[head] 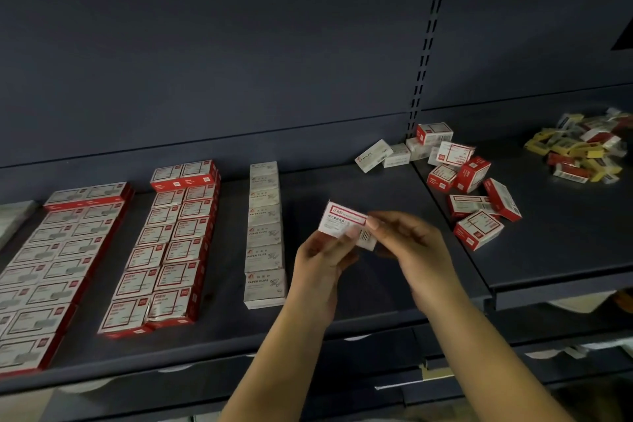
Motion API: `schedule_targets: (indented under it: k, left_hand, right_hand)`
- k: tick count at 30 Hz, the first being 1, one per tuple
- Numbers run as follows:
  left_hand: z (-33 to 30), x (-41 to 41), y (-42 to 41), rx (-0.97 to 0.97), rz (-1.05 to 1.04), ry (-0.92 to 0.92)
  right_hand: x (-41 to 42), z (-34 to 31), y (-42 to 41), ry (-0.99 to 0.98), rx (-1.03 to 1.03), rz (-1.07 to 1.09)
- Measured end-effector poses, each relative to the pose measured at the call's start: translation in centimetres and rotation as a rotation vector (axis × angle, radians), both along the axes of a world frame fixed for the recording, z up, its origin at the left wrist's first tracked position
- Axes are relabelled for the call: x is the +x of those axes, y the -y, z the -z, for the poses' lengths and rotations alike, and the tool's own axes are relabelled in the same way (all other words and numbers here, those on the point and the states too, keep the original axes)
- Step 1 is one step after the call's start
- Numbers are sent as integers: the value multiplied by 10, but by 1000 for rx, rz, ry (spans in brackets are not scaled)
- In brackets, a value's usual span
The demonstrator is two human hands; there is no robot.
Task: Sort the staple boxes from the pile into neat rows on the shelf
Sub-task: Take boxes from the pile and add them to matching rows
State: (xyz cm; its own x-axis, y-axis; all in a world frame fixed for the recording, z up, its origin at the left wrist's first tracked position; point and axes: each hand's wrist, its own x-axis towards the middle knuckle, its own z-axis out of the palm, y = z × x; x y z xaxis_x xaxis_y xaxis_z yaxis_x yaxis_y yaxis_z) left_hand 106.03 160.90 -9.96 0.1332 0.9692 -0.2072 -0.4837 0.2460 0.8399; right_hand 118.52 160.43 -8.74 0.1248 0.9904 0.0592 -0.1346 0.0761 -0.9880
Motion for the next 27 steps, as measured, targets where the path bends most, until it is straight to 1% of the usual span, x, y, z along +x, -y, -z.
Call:
schedule_targets:
  k: [3, 7, 9, 10, 13, 14, 15, 16, 18, 20, 22, 24, 26, 27]
  left_hand:
    - [0, -1, -1, -31, -17, 3]
    - [0, 0, -2, -80, -31, 39]
    - [0, 0, -2, -105, -64, 56]
    - [0, 0, -2, -104, -80, 63]
    - [1, 2, -5, -81, -130, 74]
    - [2, 3, -6, -72, -151, 76]
    - [1, 3, -9, -57, -175, 72]
    - [0, 5, -11, -32, -202, 53]
    - [-3, 7, -16, 61, -257, -71]
    - [-4, 11, -19, 205, -304, -319]
    - [-5, 15, -22, 346, -330, -583]
    - [-4, 18, -26, 510, -371, -807]
    - [-1, 21, -28, 718, -439, -1005]
    - [1, 23, -28, 799, -453, -1070]
  right_hand:
    - [1, 0, -5, -64, -19, 58]
    - [-1, 2, -8, -148, -14, 70]
    - [-3, 6, -8, -131, 7, 99]
    - [-4, 10, -8, -49, 41, 133]
    - [0, 19, -9, 411, 213, 201]
    - [0, 22, -10, 521, 266, 193]
    - [-2, 23, -11, 579, 290, 169]
    - [-4, 23, -11, 594, 292, 138]
    - [-10, 19, -12, 542, 252, 57]
    - [-15, 11, -13, 435, 154, -38]
    - [-18, 0, -15, 250, 78, -85]
    - [-19, -9, -17, 37, 61, -69]
    - [-18, -12, -21, -42, 79, -11]
    - [-17, -12, -22, -64, 85, 12]
